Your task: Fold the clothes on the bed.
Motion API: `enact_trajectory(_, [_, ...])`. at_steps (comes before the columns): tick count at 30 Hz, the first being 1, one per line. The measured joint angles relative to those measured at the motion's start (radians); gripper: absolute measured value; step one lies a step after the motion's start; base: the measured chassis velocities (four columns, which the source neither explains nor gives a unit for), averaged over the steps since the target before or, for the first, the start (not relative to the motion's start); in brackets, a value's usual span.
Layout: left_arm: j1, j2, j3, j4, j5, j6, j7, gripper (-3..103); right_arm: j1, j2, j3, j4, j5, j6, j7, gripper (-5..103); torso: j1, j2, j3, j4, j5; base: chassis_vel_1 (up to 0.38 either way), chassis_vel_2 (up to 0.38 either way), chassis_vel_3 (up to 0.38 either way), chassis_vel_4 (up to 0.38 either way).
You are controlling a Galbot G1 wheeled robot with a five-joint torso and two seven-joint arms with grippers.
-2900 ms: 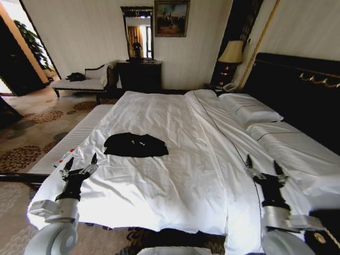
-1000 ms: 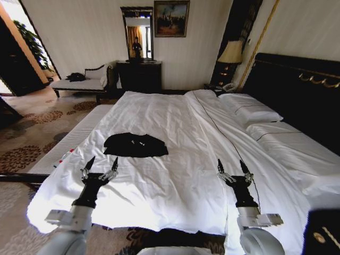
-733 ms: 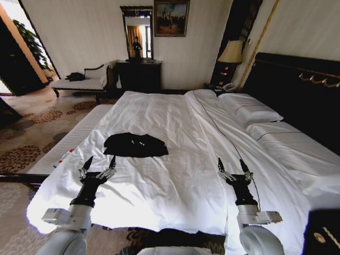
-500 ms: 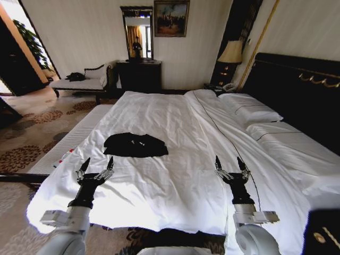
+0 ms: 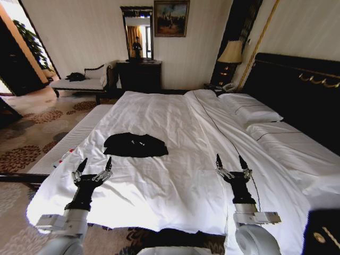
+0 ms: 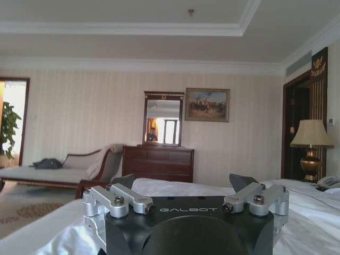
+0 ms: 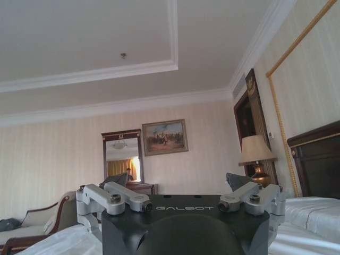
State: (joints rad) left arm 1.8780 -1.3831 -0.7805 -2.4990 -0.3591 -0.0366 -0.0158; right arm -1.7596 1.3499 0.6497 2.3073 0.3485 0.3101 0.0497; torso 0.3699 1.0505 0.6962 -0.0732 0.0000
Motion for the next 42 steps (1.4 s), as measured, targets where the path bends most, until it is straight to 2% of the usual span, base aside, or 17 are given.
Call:
enact_trajectory(8, [0.008, -0.020, 0.006, 0.011, 0.033, -0.025, 0.005, 100, -0.005, 0.012, -0.008, 0.001, -0.032, 0.003, 0.001, 100, 0.000, 0.000, 0.000, 0.0000, -0.0001, 0.000, 0.000, 0.000, 0.000])
enact_trajectory(23, [0.016, -0.017, -0.018, -0.001, 0.026, -0.022, 0.005, 100, 0.004, 0.002, -0.007, 0.007, -0.012, 0.007, 0.002, 100, 0.000, 0.000, 0.000, 0.0000, 0.0000, -0.011, 0.048, 0.009, -0.048])
enact_trajectory(42, [0.009, -0.003, -0.027, 0.002, 0.016, -0.019, 0.000, 100, 0.004, 0.009, -0.017, -0.004, -0.031, 0.010, -0.003, 100, 0.000, 0.000, 0.000, -0.0001, 0.0000, -0.004, 0.060, 0.006, -0.059])
